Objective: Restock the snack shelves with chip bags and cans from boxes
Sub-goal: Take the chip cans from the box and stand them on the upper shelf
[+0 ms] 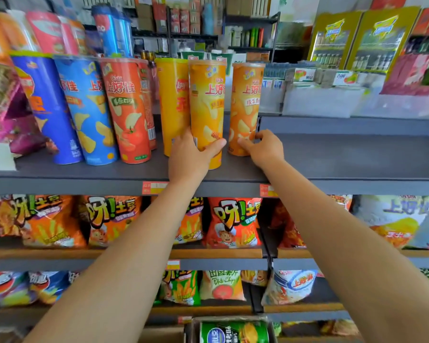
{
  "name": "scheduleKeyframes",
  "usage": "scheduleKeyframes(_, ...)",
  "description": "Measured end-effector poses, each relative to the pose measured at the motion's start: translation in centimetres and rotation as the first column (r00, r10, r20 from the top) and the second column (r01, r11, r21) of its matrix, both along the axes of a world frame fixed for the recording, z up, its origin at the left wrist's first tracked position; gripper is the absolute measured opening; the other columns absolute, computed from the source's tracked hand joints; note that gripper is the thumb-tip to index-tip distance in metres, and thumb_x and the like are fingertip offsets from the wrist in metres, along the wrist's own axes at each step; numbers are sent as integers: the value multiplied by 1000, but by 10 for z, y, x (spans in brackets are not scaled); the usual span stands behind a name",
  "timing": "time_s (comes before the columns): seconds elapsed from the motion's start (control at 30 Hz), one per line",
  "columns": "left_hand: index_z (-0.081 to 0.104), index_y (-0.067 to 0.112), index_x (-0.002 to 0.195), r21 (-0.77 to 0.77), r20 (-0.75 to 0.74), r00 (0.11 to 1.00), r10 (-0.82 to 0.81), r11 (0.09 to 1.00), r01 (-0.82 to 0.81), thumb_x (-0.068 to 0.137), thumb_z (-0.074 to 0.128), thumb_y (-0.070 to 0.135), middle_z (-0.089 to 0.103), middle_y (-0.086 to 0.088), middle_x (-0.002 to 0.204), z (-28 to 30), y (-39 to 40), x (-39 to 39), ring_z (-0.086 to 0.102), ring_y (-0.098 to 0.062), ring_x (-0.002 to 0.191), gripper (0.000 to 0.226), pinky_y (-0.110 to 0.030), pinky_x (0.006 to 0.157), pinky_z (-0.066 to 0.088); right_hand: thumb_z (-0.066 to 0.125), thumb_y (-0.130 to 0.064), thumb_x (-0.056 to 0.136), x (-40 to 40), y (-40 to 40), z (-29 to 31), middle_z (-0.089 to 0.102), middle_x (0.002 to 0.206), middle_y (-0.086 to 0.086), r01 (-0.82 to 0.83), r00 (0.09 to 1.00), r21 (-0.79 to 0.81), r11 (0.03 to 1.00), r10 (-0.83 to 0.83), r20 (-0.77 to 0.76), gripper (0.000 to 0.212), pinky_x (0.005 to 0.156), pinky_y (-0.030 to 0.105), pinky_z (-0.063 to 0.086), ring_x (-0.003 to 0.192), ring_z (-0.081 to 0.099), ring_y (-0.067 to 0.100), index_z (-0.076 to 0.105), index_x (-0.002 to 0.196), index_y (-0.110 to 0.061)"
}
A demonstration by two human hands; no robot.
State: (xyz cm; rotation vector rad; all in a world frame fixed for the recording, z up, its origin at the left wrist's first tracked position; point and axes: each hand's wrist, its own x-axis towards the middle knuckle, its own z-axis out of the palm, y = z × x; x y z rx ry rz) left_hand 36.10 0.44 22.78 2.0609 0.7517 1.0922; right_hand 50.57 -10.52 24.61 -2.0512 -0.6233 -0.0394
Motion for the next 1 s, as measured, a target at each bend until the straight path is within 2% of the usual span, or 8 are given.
scheduleKeyframes(0.1,54,23,128,1,-46,999,17,1000,-17,76,65,73,59,-1,126,1,-2,2,57,-26,117,73,-35,82,42,71,-47,88,-8,-5,3,59,134,10,3,1000,1,1000,-3,-14,65,80,28,39,120,57,27,52,136,-8)
scheduleKeyframes(0.23,34,14,150,118,44,996,77,990,-82,81,70,60,43,-11,143,2,-21,-15,39,-29,135,90,-43,106,38,67,-43,90,-53,-31,5,64,116,5,-41,999,212,976,45,-11,45,75,27,40,96,60,13,59,123,-13)
scheduleKeyframes(0.37,57,5,123,344,336,942,-8,932,-115,91,61,27,53,-10,112,-58,-70,-63,52,-22,105,39,-30,94,42,64,-24,96,-123,-84,-42,61,73,1,-254,967,352,901,224,124,16,64,26,45,68,57,11,64,87,-10)
scheduleKeyframes(0.47,62,9,108,216,155,982,-105,974,70,93,58,17,49,2,103,-155,-98,-99,54,-16,91,18,-24,83,42,61,-18,98,-153,-111,-123,54,62,14,-356,928,205,912,371,-39,26,57,30,42,58,50,16,62,77,-1)
scheduleKeyframes(0.57,64,12,105,-118,-261,954,-145,986,118,94,60,12,48,5,102,-278,-114,-130,57,-22,98,12,-34,87,46,61,-18,96,-160,-132,-237,64,73,10,-386,898,-143,911,336,-285,18,64,34,46,67,59,24,65,81,-9)
scheduleKeyframes(0.7,59,6,122,-378,-632,739,-234,925,-31,89,64,15,60,-14,117,-409,-141,-187,54,-34,117,35,-39,98,42,53,-12,98,-169,-172,-376,66,95,10,-491,803,-478,728,165,-573,16,61,20,46,76,62,23,66,102,-4)
scheduleKeyframes(0.87,16,7,158,-597,-745,540,-391,752,-279,102,49,38,33,-19,158,-472,-173,-240,38,-36,142,72,-41,112,34,48,-14,97,-189,-210,-476,64,124,8,-618,778,-710,336,133,-614,30,87,34,52,112,60,28,62,124,-13)
scheduleKeyframes(1.0,23,3,154,-618,-765,479,-431,699,-358,104,35,51,40,-23,153,-488,-186,-251,42,-39,139,70,-40,108,37,54,-42,97,-227,-235,-509,57,132,14,-679,723,-730,70,235,-650,49,93,36,50,122,56,32,54,132,-7)
